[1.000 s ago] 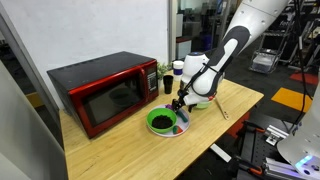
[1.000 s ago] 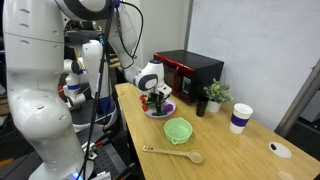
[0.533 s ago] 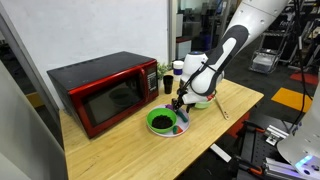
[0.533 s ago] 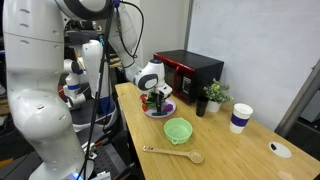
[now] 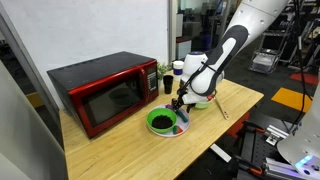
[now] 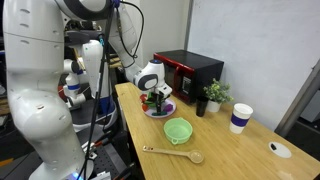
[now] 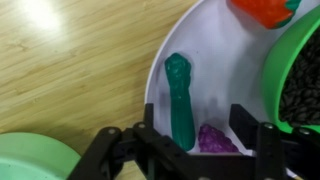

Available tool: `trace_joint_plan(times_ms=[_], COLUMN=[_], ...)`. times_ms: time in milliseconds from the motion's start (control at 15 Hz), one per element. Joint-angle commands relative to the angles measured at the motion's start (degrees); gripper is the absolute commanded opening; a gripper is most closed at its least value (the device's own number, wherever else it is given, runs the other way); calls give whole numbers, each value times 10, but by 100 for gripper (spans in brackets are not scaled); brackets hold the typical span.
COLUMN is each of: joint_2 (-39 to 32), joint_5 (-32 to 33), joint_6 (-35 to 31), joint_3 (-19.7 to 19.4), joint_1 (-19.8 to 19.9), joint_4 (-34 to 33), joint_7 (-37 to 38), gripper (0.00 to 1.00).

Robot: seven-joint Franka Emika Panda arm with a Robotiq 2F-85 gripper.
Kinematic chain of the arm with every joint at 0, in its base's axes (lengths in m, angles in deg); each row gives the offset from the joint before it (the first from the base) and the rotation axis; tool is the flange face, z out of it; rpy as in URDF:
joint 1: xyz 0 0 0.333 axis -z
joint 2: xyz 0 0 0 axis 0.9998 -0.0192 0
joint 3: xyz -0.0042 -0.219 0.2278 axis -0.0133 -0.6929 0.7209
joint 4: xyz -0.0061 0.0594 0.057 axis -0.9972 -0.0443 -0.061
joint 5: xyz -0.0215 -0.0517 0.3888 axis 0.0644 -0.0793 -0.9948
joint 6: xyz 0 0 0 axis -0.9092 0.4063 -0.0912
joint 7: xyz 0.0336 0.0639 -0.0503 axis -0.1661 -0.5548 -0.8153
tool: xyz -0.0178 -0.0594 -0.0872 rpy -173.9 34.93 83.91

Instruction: Put the green object in the black cup

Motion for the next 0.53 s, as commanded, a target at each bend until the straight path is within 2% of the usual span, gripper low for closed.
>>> trace_joint_plan(times_ms=[0,467], joint_2=[-7,-14], joint_5=[-12,-20], joint_6=[-9,-10], joint_3=[-5,-3], joint_1=[-5,-5], joint_4=[3,6], joint_7=[-4,-3], gripper=[74,72])
